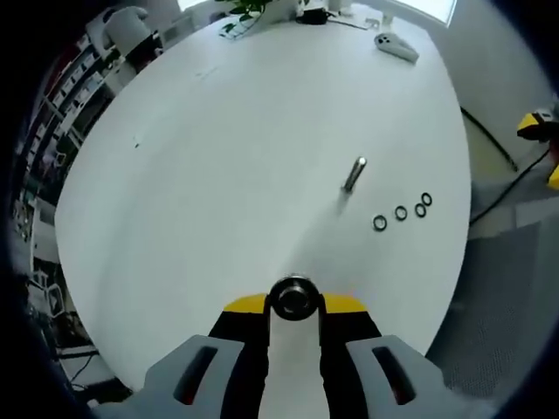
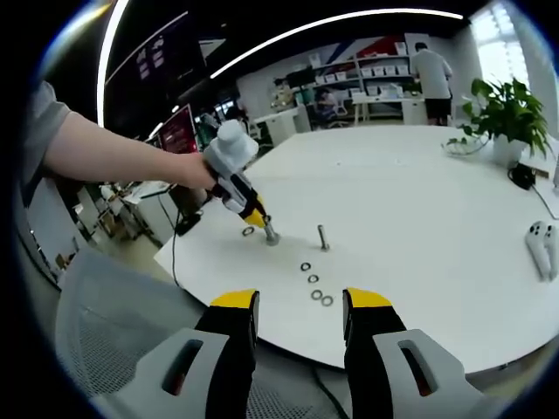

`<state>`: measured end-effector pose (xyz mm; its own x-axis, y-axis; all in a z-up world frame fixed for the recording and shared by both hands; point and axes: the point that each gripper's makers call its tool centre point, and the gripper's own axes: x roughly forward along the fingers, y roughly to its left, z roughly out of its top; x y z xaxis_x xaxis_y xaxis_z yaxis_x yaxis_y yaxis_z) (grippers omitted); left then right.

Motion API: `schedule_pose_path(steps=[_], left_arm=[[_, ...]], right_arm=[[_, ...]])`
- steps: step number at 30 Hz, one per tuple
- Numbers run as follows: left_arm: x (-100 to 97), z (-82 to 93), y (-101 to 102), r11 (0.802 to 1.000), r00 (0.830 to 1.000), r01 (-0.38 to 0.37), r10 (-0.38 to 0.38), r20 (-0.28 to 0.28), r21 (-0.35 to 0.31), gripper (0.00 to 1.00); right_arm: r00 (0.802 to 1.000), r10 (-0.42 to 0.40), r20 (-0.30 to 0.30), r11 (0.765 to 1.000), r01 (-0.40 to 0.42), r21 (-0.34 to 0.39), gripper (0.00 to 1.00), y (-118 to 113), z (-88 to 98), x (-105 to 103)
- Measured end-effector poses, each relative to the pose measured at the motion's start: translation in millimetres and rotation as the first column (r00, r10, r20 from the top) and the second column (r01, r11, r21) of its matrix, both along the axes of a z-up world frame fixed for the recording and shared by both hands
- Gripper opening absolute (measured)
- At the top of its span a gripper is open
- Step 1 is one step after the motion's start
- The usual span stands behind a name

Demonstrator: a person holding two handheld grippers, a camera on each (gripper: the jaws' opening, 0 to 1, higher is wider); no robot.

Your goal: Place the washer onto the threaded stud by aligning its center hole with the stud, sliding it down to the base, and recovering from edge contact or off-axis alignment until the washer reaches the visible bottom stop.

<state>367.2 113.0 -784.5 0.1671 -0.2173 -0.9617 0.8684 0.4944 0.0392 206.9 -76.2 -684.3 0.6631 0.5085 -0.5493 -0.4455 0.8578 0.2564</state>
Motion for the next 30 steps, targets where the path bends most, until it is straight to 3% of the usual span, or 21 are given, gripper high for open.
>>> schedule_pose_path(steps=[23,30], left_arm=[[-5.0,-33.8,0,0.997,0.999,0.030,-0.027,-0.043,0.067,0.19],[-1.6,-34.8,-3,0.999,0.999,0.020,-0.018,-0.040,0.042,0.20]], right_arm=[[1.000,0.001,0.001,1.000,-0.001,0.002,0.40,0,0.8,0],[1.000,0.003,0.001,1.000,-0.003,0.005,0.39,1,0.9,0]])
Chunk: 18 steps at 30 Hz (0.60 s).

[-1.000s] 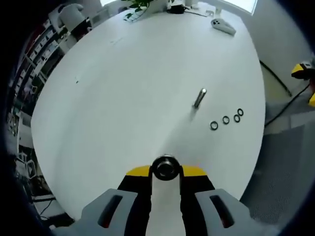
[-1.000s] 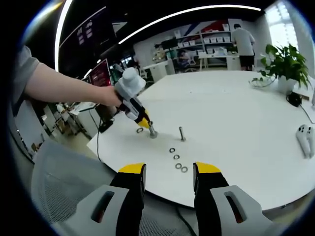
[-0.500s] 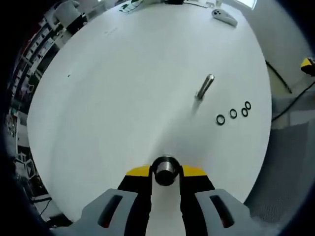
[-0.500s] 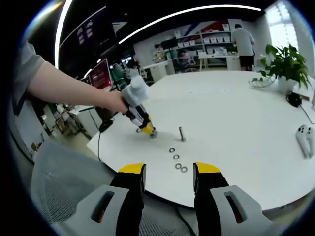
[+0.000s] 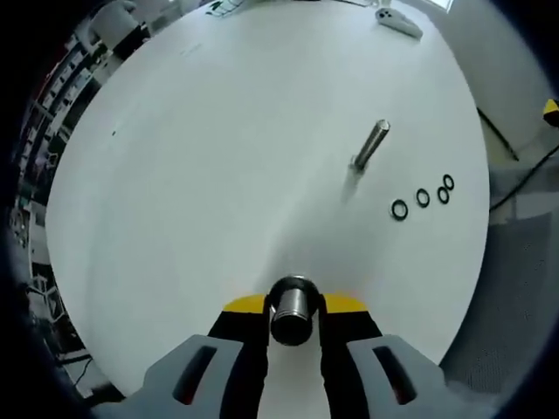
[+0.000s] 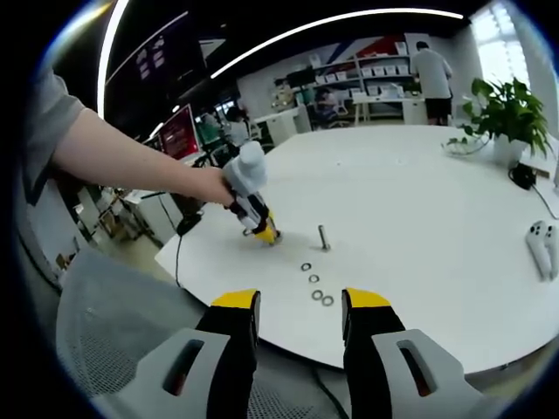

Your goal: Place the washer onto the threaded stud by aligning its center hole with the stud, sliding it down to the base, and recovering from edge contact or off-axis alignment until the washer reaches the visible bottom stop.

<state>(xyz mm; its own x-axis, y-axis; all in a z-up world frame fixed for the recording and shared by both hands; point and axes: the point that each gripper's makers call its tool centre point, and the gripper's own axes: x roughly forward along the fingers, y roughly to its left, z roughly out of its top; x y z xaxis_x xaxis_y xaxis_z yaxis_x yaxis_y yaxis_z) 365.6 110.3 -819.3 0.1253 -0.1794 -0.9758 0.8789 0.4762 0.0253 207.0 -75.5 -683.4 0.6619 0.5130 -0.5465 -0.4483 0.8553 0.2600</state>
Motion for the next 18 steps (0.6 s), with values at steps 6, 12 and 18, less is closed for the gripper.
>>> schedule_pose_path(steps=[6,12,18], left_arm=[[6.3,2.4,2,0.999,0.999,-0.003,0.005,0.044,-0.035,0.26],[8.4,10.3,9,0.996,0.998,-0.053,0.056,0.037,-0.070,0.27],[6.0,9.5,23,0.998,0.998,-0.045,0.047,0.038,-0.050,0.24]], right_arm=[[1.000,-0.003,0.000,1.000,0.003,0.000,0.39,0,-0.1,0],[1.000,-0.002,0.001,1.000,0.002,0.001,0.39,0,0.2,1],[1.000,0.001,-0.001,1.000,-0.001,-0.001,0.39,0,-0.4,0]])
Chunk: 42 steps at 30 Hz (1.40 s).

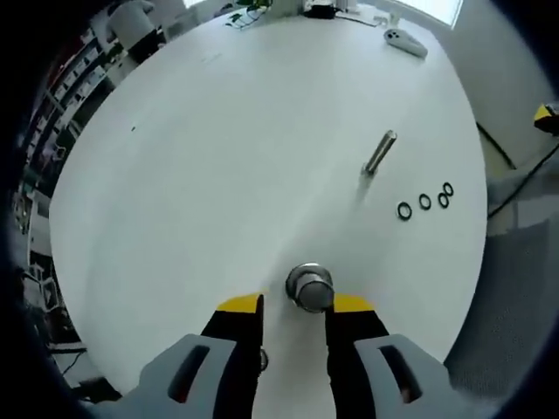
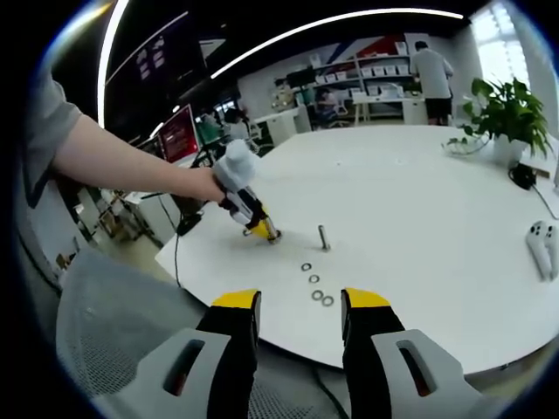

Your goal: Place the washer onto the threaded stud by aligning its center hole with the stud, sliding it down to the base, and recovering from edge contact or off-axis alignment until the washer reaches the visible bottom stop.

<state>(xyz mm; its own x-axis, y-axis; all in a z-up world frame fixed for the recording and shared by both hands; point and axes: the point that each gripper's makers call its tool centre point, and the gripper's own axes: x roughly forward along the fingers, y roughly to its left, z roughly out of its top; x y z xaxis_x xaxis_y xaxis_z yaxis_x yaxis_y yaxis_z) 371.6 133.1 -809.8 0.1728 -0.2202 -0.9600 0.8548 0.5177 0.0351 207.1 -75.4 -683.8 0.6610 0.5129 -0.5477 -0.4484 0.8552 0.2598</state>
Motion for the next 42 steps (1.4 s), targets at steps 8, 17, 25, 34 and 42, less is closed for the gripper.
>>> schedule_pose_path(steps=[8,17,25,34,42], left_arm=[[11.5,-1.6,33,0.994,0.994,-0.111,0.111,0.003,0.021,0.23],[9.5,-11.0,64,0.968,0.969,-0.246,0.247,-0.001,0.042,0.24],[5.4,-16.6,74,0.956,0.957,-0.290,0.291,-0.022,0.044,0.27],[1.4,-20.5,71,0.950,0.949,-0.310,0.312,-0.051,0.037,0.24],[-1.7,-20.6,68,0.954,0.953,-0.297,0.298,-0.055,0.038,0.21]], right_arm=[[1.000,0.001,-0.002,1.000,-0.001,-0.002,0.39,0,-0.4,-1],[1.000,0.005,-0.004,1.000,-0.005,-0.007,0.39,0,-1.1,-1],[1.000,0.007,-0.006,1.000,-0.007,-0.011,0.39,0,-1.8,-1],[1.000,0.005,-0.007,1.000,-0.005,-0.012,0.39,0,-2.1,-1],[1.000,0.005,-0.007,1.000,-0.005,-0.012,0.39,0,-1.9,-1]])
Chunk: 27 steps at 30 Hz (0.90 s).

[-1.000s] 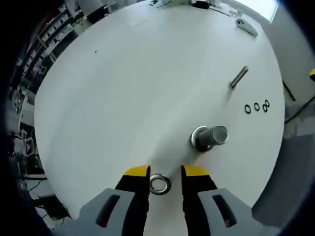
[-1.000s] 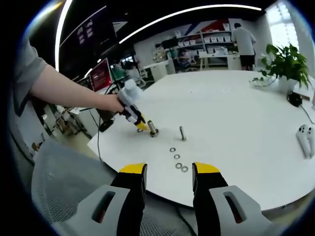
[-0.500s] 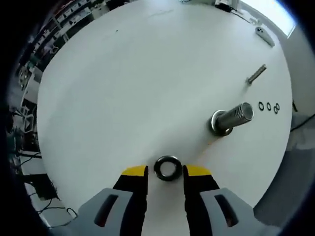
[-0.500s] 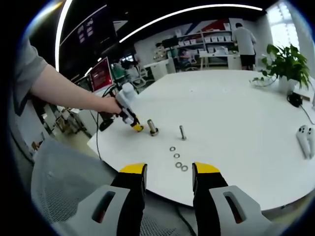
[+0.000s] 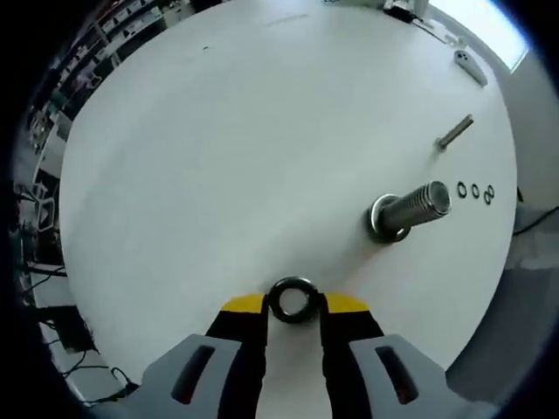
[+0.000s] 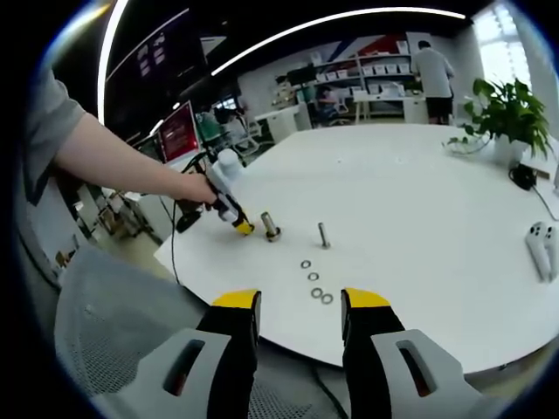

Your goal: Place the washer onto the threaded stud by aligning its center hole with the stud, sliding it down to the base, and recovering from edge contact or off-axis alignment until the washer reaches the visible bottom stop.

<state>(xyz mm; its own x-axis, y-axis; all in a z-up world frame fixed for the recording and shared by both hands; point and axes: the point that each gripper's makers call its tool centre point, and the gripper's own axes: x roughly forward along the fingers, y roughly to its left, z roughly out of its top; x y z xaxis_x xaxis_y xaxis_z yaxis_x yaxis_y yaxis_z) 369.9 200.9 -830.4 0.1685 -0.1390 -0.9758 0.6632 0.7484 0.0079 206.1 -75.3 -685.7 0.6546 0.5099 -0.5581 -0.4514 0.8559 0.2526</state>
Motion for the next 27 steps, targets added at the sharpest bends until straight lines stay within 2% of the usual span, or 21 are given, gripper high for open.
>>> schedule_pose_path(steps=[6,9,19,25,27], left_arm=[[-14.4,-0.3,-10,0.999,0.999,0.039,-0.039,-0.001,-0.006,0.21],[-25.5,-0.6,-18,0.989,0.989,0.150,-0.150,-0.007,0.008,0.21],[-29.6,-2.5,-12,0.986,0.986,0.166,-0.165,-0.036,0.018,0.22],[-35.2,-3.2,-13,0.975,0.975,0.218,-0.216,-0.058,0.037,0.30],[-34.6,-3.3,-13,0.979,0.979,0.202,-0.200,-0.049,0.038,0.30]], right_arm=[[1.000,0.002,0.002,1.000,-0.002,0.002,0.39,0,0.3,0],[1.000,-0.001,0.003,1.000,0.001,0.005,0.39,0,0.8,0],[1.000,0.004,0.004,1.000,-0.004,0.006,0.39,1,0.9,0],[1.000,0.004,0.007,1.000,-0.004,0.009,0.39,1,1.7,0],[1.000,0.006,0.008,1.000,-0.006,0.009,0.39,1,1.8,0]])
